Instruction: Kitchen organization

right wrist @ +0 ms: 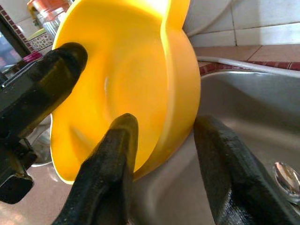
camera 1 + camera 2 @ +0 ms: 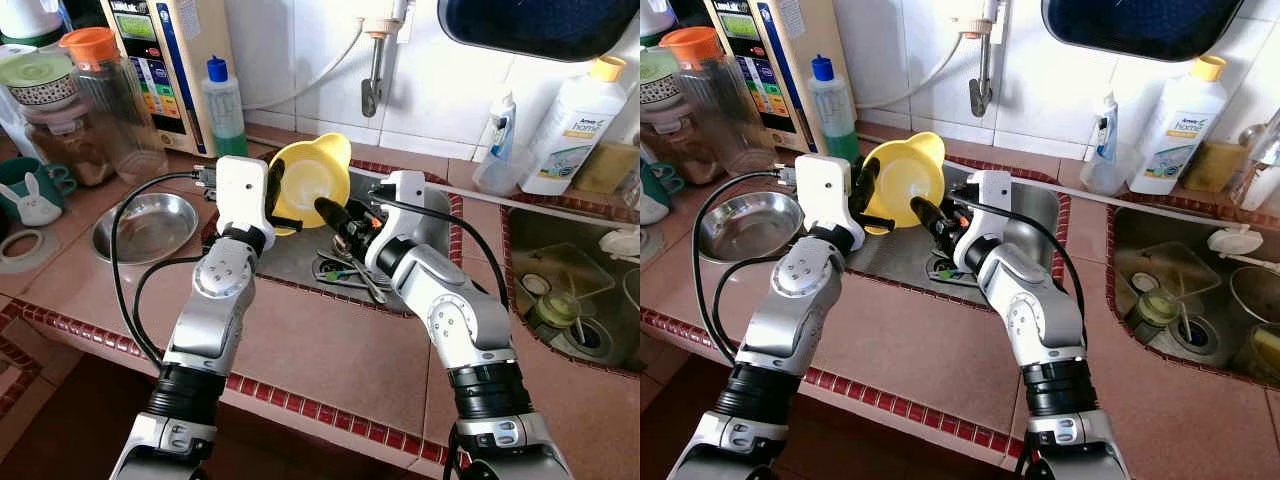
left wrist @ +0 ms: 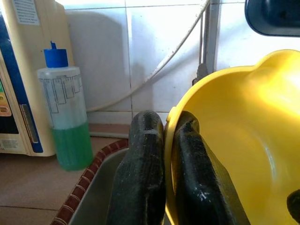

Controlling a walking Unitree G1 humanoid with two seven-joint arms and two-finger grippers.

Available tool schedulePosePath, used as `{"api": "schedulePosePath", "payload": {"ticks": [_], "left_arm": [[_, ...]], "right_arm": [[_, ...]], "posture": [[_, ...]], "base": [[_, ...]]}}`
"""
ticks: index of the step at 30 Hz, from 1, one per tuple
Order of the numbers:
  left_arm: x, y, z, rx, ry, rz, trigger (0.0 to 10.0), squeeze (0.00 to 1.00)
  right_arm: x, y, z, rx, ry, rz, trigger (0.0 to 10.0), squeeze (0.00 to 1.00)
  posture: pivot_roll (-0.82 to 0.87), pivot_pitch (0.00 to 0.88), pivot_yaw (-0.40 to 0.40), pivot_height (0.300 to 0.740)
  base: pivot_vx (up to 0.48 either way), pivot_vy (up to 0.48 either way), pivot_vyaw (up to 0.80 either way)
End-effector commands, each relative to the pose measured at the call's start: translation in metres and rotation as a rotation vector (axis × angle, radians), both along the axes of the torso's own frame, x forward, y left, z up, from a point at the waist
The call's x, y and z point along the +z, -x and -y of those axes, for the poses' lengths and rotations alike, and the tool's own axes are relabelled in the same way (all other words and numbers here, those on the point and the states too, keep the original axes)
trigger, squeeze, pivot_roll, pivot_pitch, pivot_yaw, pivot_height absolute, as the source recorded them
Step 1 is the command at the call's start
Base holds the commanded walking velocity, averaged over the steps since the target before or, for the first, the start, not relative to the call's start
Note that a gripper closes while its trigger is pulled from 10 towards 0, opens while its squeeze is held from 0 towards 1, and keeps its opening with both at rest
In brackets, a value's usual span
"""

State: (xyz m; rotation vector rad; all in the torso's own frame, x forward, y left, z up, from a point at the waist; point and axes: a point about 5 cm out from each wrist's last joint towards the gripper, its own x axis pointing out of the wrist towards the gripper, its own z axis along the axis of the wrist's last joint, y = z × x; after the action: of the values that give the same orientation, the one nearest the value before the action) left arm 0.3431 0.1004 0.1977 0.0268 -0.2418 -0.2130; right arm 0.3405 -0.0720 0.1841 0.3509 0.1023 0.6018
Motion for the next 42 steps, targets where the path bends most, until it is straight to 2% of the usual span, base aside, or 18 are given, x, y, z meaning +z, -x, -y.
{"api": "schedulePosePath", "payload": {"ticks": [1,3,4,5,6,7,10,11,26,27,28,29,30,31,32,33,34,42], "left_arm": [[0.009,0.001,-0.001,-0.004,-0.006,0.031,0.3,0.0],[0.009,0.0,-0.001,-0.002,-0.006,0.032,0.5,0.0],[0.01,0.001,-0.001,-0.004,-0.004,0.036,1.4,0.0],[0.011,0.001,-0.001,-0.011,0.001,0.043,1.9,0.0],[0.011,0.001,-0.001,-0.011,0.001,0.043,1.9,0.0],[0.013,0.003,0.0,-0.023,0.006,0.059,2.7,0.0],[0.015,0.005,0.002,-0.036,-0.004,0.079,3.1,0.0],[0.015,0.005,0.003,-0.043,-0.002,0.081,3.6,0.0],[0.02,0.018,0.023,-0.169,-0.057,0.165,4.6,0.0],[0.021,0.02,0.026,-0.182,-0.074,0.179,4.9,0.0],[0.022,0.022,0.029,-0.194,-0.086,0.189,5.9,0.0],[0.022,0.023,0.03,-0.2,-0.093,0.194,5.9,0.0],[0.022,0.024,0.032,-0.206,-0.097,0.196,9.3,0.0],[0.021,0.024,0.032,-0.208,-0.098,0.195,9.3,0.0],[0.021,0.025,0.034,-0.216,-0.098,0.195,10.0,0.59],[0.02,0.026,0.035,-0.225,-0.097,0.194,10.0,0.88],[0.02,0.026,0.036,-0.233,-0.094,0.192,10.0,1.0],[0.018,0.027,0.037,-0.242,-0.087,0.186,10.0,1.0]], "right_arm": [[-0.002,-0.002,0.005,-0.014,0.023,-0.009,0.0,0.0],[-0.002,-0.002,0.005,-0.013,0.024,-0.009,0.0,0.0],[-0.002,-0.002,0.005,-0.013,0.024,-0.01,0.0,0.0],[-0.002,-0.002,0.005,-0.013,0.024,-0.012,0.0,0.0],[-0.002,-0.002,0.005,-0.013,0.024,-0.012,0.0,0.0],[-0.001,-0.002,0.005,-0.016,0.006,-0.007,0.0,0.0],[0.003,-0.003,0.005,-0.02,-0.032,-0.004,0.0,0.0],[0.003,-0.003,0.006,-0.026,-0.025,-0.002,0.0,0.0],[-0.004,-0.005,0.008,-0.056,-0.007,-0.034,0.0,0.0],[-0.005,-0.006,0.008,-0.061,-0.006,-0.038,0.0,0.0],[-0.005,-0.007,0.008,-0.067,-0.005,-0.042,0.0,0.0],[-0.005,-0.007,0.009,-0.071,-0.005,-0.045,0.0,0.0],[-0.006,-0.008,0.008,-0.074,-0.005,-0.047,0.0,0.0],[-0.006,-0.008,0.008,-0.076,-0.006,-0.049,0.0,0.0],[-0.006,-0.008,0.008,-0.078,-0.006,-0.05,0.0,0.0],[-0.006,-0.009,0.008,-0.08,-0.007,-0.051,0.0,0.0],[-0.006,-0.009,0.008,-0.081,-0.007,-0.051,0.0,0.0],[-0.008,-0.011,0.011,-0.104,-0.013,-0.057,0.0,0.0]], "posture": [[0.1,0.044,0.015,0.74],[0.1,0.045,0.014,0.74],[0.1,0.045,0.013,0.74],[0.1,0.045,0.013,0.74],[0.1,0.045,0.013,0.74],[0.1,0.045,0.013,0.74],[0.1,0.046,0.012,0.74],[0.1,0.047,0.011,0.74],[0.11,0.041,0.009,0.74],[0.11,0.039,0.008,0.74],[0.11,0.039,0.008,0.74],[0.11,0.039,0.008,0.74],[0.11,0.036,0.008,0.74],[0.11,0.034,0.007,0.74],[0.11,0.034,0.007,0.74],[0.11,0.034,0.007,0.74],[0.11,0.03,0.008,0.74],[0.11,0.025,0.01,0.74]], "base": [[0.0,0.0,0.0],[0.0,0.0,0.0],[0.0,0.0,0.0],[0.0,0.0,0.0],[0.0,0.0,0.0],[0.0,0.0,0.0],[0.0,0.0,0.0],[0.0,0.0,0.0],[0.0,0.0,0.0],[0.0,0.0,0.0],[0.0,0.0,0.0],[0.0,0.0,0.0],[0.0,0.0,0.0],[0.0,0.0,0.0],[0.0,0.0,0.0],[0.0,0.0,0.0],[0.0,0.0,0.0],[0.0,0.0,0.0]]}}
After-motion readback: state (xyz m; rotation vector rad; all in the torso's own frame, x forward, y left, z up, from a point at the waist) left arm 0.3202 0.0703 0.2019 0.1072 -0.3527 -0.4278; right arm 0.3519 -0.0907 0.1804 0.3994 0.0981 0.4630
